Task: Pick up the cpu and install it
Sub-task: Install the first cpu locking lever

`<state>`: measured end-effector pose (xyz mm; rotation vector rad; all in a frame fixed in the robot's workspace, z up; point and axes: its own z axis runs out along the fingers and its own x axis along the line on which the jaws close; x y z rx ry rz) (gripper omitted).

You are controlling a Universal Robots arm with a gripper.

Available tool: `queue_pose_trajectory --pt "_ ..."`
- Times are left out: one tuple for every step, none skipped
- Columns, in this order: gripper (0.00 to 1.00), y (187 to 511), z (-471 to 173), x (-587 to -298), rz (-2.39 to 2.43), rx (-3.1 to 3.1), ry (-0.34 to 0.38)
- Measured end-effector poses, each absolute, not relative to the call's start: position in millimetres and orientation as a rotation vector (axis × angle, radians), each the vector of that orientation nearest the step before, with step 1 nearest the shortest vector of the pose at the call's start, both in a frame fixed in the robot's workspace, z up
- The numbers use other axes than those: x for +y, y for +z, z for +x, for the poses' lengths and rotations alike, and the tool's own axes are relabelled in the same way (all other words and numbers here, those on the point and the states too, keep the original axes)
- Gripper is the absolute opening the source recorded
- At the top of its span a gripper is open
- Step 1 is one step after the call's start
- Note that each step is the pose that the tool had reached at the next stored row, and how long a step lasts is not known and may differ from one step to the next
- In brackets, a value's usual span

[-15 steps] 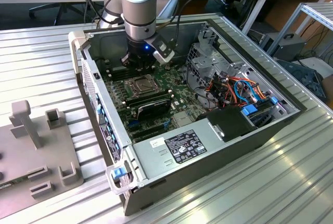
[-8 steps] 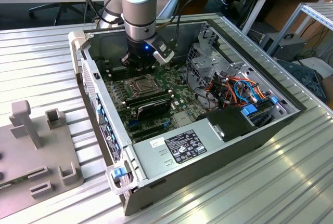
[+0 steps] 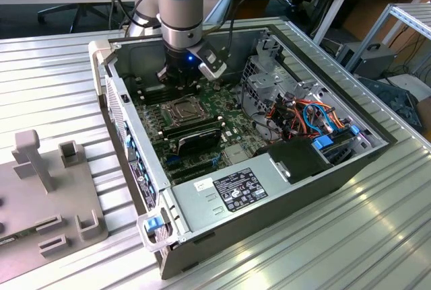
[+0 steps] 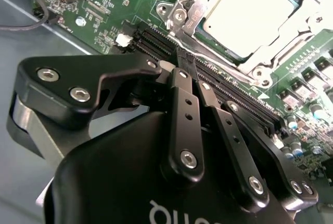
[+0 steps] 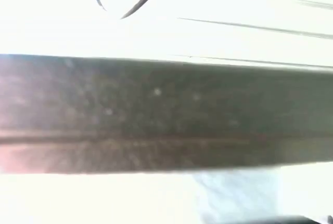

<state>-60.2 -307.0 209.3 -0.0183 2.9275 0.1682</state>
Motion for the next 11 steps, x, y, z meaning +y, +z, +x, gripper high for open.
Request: queue_pose_trajectory --pt "0.11 211 -60 -307 -0.018 2.927 0.168" --pt "0.11 211 -60 -307 -0.018 2.927 0.168" --pt "0.11 211 -60 -307 -0.018 2.927 0.168" --pt "0.11 212 -60 -307 -0.018 2.928 0.168" --pt "0.11 212 -61 -307 -0.019 2.927 0.168" --pt "0.11 212 -64 -307 -0.019 2.927 0.168" --pt "0.11 212 -67 -307 -0.019 2.926 0.168" --pt "0.11 212 -71 -307 -0.019 2.925 0.168" --pt "0.11 212 -73 -307 -0.019 2.924 0.168" --pt "0.11 213 -74 -307 -0.019 2.923 0.168" --pt "0.11 215 -75 -307 -0.019 2.921 0.168"
